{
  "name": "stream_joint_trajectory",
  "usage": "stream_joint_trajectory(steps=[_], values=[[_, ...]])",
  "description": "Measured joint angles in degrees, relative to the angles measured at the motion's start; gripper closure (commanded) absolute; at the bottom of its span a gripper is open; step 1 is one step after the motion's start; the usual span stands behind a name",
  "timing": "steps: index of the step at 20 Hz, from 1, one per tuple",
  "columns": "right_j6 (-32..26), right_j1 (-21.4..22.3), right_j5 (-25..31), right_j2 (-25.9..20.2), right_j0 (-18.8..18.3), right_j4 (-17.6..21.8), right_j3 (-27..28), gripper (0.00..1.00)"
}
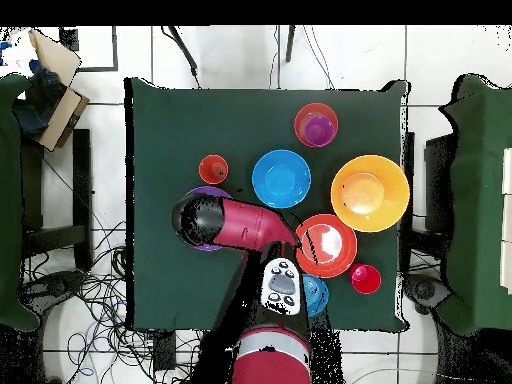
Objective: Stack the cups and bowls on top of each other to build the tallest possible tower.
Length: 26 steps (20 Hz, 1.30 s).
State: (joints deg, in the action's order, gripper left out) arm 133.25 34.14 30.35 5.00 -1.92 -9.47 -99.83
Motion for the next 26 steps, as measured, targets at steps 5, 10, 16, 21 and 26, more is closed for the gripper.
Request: stream_joint_trajectory(steps=[5, 10, 16, 21, 26], values=[[0.0, 1.5, -0.5, -1.3, -2.6, 2.5, -3.9, 0.00], [0.0, 2.3, -2.5, -2.2, -3.8, 5.4, -7.2, 0.00], [0.0, 2.2, -6.8, -2.8, -3.8, 8.3, -8.9, 0.00], [0.0, 1.9, -9.5, -3.0, -3.9, 10.4, -9.7, 0.00], [0.0, 0.6, -10.8, -3.0, -4.0, 11.6, -9.7, 0.00]])
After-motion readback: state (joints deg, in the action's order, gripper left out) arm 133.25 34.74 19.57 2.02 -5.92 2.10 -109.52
